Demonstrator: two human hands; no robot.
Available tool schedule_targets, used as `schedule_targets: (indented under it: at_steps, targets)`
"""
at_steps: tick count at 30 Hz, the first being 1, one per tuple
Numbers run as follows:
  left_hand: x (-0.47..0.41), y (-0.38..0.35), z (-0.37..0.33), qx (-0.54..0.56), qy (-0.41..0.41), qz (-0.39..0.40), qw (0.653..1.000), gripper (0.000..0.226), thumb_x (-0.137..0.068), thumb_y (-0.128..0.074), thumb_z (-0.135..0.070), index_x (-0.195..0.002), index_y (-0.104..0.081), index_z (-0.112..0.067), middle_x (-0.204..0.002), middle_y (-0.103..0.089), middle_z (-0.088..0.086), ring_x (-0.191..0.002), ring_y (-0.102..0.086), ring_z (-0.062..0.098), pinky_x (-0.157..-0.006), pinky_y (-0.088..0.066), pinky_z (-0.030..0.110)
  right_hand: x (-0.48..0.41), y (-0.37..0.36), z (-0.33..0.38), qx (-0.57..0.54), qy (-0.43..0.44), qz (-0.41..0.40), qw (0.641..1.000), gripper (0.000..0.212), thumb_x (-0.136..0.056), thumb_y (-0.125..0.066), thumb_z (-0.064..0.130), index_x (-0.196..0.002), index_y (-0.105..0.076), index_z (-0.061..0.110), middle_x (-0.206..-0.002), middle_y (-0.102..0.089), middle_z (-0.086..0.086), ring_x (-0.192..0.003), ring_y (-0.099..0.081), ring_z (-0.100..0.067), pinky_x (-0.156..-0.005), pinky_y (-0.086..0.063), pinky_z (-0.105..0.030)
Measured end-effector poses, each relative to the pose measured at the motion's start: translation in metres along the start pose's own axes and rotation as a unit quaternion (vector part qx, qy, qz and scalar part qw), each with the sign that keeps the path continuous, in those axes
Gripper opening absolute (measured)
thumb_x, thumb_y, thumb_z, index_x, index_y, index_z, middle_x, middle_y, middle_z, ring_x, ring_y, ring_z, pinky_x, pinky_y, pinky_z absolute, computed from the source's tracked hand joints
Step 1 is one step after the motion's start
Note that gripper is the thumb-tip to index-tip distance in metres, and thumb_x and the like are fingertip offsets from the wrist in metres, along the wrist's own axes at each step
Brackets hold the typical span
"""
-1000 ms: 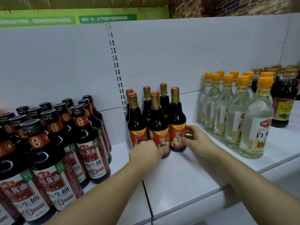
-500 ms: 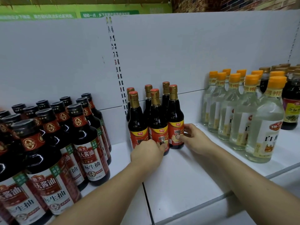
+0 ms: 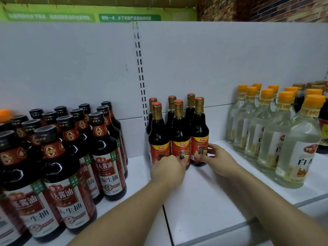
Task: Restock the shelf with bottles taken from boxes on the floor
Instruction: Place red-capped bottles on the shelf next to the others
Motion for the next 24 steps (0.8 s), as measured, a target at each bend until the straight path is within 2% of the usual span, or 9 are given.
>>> schedule_targets:
  at_steps: [4, 6, 8, 11, 12, 14, 17, 20, 24]
  targets:
    - [0.005, 0.002, 0.001, -0.004, -0.008, 0.003, 1.000, 0.049, -0.102, -0.039, -0.061, -0.099, -0.063, -0.019, -0.105, -0.069, 0.005, -0.100, -0.063, 0.029, -0.083, -0.051, 0.036, 0.006, 0.005, -0.003, 0.043, -0.064, -0.055, 0.996, 0.090, -0.085, -0.080, 0.045, -0.158, -0.034, 0.018, -0.147, -0.056, -0.004, -0.130, -0.057, -0.025, -0.097, -0.053, -0.042]
    - [0.011, 0.004, 0.001, -0.002, -0.017, 0.002, 1.000, 0.048, -0.103, -0.039, -0.058, -0.104, -0.066, -0.019, -0.106, -0.069, 0.004, -0.100, -0.062, 0.028, -0.082, -0.050, 0.036, 0.013, 0.007, -0.002, 0.042, -0.090, -0.070, 0.993, 0.091, -0.084, -0.080, 0.047, -0.157, -0.035, 0.016, -0.148, -0.055, -0.008, -0.128, -0.057, -0.026, -0.093, -0.054, -0.042]
    - [0.018, 0.006, 0.000, 0.015, -0.030, 0.006, 0.999, 0.042, -0.102, -0.043, -0.056, -0.105, -0.066, -0.021, -0.105, -0.067, 0.002, -0.098, -0.062, 0.027, -0.080, -0.050, 0.035, 0.021, 0.011, 0.007, 0.102, -0.091, -0.101, 0.985, 0.079, -0.085, -0.076, 0.053, -0.145, -0.046, 0.012, -0.135, -0.061, -0.006, -0.114, -0.062, -0.024, -0.082, -0.050, -0.037]
    - [0.032, 0.010, 0.003, 0.035, -0.052, 0.019, 0.998, 0.033, -0.099, -0.048, -0.052, -0.086, -0.058, -0.024, -0.093, -0.063, -0.001, -0.086, -0.060, 0.025, -0.071, -0.048, 0.034, 0.039, 0.014, 0.030, 0.188, -0.044, -0.180, 0.965, 0.047, -0.088, -0.068, 0.054, -0.110, -0.055, 0.015, -0.099, -0.065, 0.002, -0.087, -0.061, -0.021, -0.068, -0.048, -0.037]
    - [0.038, 0.013, 0.004, 0.037, -0.056, 0.023, 0.997, 0.034, -0.098, -0.049, -0.051, -0.080, -0.055, -0.023, -0.087, -0.061, -0.002, -0.081, -0.059, 0.024, -0.069, -0.047, 0.033, 0.043, 0.008, 0.037, 0.191, -0.027, -0.182, 0.964, 0.040, -0.089, -0.068, 0.052, -0.105, -0.055, 0.018, -0.095, -0.065, 0.004, -0.086, -0.062, -0.021, -0.068, -0.049, -0.037]
    - [0.050, 0.022, 0.010, 0.037, -0.060, 0.026, 0.997, 0.038, -0.096, -0.051, -0.049, -0.073, -0.053, -0.019, -0.077, -0.059, -0.003, -0.075, -0.059, 0.022, -0.066, -0.046, 0.031, 0.046, -0.011, 0.048, 0.166, 0.002, -0.153, 0.974, 0.034, -0.089, -0.070, 0.048, -0.107, -0.057, 0.022, -0.097, -0.067, 0.006, -0.093, -0.064, -0.021, -0.078, -0.053, -0.039]
    - [0.068, 0.039, 0.022, 0.053, -0.055, 0.021, 0.997, 0.036, -0.094, -0.054, -0.048, -0.077, -0.059, -0.016, -0.082, -0.067, 0.003, -0.079, -0.065, 0.024, -0.070, -0.051, 0.034, 0.047, -0.034, 0.058, 0.113, 0.008, -0.134, 0.985, 0.044, -0.088, -0.074, 0.047, -0.121, -0.062, 0.021, -0.107, -0.072, 0.004, -0.104, -0.067, -0.022, -0.088, -0.053, -0.038]
    - [0.080, 0.055, 0.040, 0.062, -0.037, 0.011, 0.997, 0.036, -0.093, -0.054, -0.049, -0.089, -0.066, -0.015, -0.088, -0.071, 0.003, -0.083, -0.068, 0.024, -0.073, -0.056, 0.038, 0.047, -0.043, 0.063, 0.110, 0.007, -0.167, 0.980, 0.042, -0.088, -0.073, 0.047, -0.118, -0.065, 0.020, -0.110, -0.075, -0.001, -0.103, -0.068, -0.027, -0.088, -0.055, -0.043]
    - [0.091, 0.069, 0.068, 0.068, -0.014, -0.001, 0.998, 0.038, -0.092, -0.054, -0.052, -0.089, -0.066, -0.017, -0.085, -0.069, 0.001, -0.083, -0.066, 0.022, -0.076, -0.057, 0.038, 0.049, -0.047, 0.071, 0.142, -0.018, -0.182, 0.973, 0.026, -0.091, -0.070, 0.044, -0.103, -0.070, 0.021, -0.100, -0.074, -0.004, -0.092, -0.066, -0.029, -0.079, -0.054, -0.040]
Point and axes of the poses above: each hand's wrist, its own x-axis away from the middle knuckle, its own y-axis out of the back of the hand, z = x × y, the point moved 7 cm from there along -x, towards the middle knuckle
